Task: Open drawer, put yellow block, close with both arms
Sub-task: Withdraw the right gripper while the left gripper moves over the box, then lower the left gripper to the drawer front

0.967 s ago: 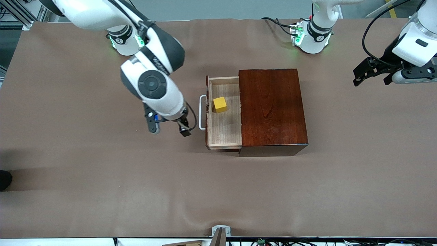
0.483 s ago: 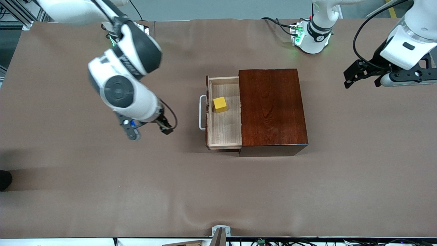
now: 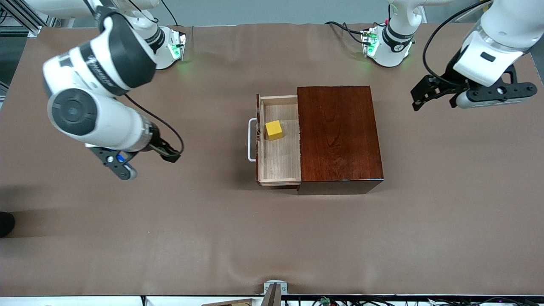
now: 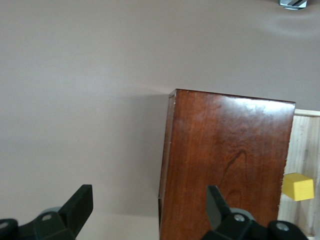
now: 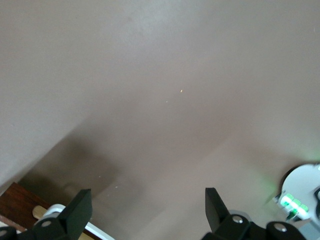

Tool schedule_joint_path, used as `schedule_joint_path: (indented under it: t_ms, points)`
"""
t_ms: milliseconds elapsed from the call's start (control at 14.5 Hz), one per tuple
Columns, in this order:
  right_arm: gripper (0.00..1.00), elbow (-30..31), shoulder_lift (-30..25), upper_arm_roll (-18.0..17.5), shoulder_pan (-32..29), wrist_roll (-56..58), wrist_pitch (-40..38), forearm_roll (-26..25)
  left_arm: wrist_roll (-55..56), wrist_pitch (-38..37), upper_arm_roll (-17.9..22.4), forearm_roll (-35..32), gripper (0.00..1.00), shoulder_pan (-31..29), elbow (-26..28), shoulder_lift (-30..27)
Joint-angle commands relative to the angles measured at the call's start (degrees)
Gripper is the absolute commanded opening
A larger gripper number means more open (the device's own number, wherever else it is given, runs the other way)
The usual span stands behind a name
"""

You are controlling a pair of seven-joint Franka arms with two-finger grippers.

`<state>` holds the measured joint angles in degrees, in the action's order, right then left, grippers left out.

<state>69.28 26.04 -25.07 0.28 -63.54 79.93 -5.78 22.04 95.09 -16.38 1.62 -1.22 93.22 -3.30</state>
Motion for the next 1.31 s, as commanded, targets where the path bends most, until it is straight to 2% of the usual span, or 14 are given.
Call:
schedule_joint_path:
  t_ms: [0,345,552,829,1036,1243]
  points:
    - [1.0,0.4,-3.5,6.7,0.3,11.5,-2.6,5.2,2.4,-0.7,-1.5,0.3,1.0,0.1,-2.9,2.1]
    - [1.0,0.7,-7.3,14.6,0.6,29.2,-5.9,5.5,9.1,-0.7,-5.1,0.1,1.0,0.3,-6.0,5.9]
    - [1.0,0.9,-8.9,18.4,0.6,38.8,-6.8,5.6,17.7,-0.6,-7.9,0.2,1.0,2.0,-7.3,9.3]
    - [1.0,2.5,-11.3,23.3,0.7,49.2,-7.1,5.8,29.3,-0.2,-7.9,-1.9,1.0,8.8,-11.7,14.9]
    - [1.0,4.2,-13.6,25.0,0.7,56.7,-7.1,5.8,37.4,0.4,-7.6,-2.4,1.0,12.7,-15.9,19.5]
    - [1.0,6.9,-16.5,27.0,0.7,61.4,-6.6,6.8,44.5,3.6,-7.2,-4.5,1.0,16.4,-17.1,22.5]
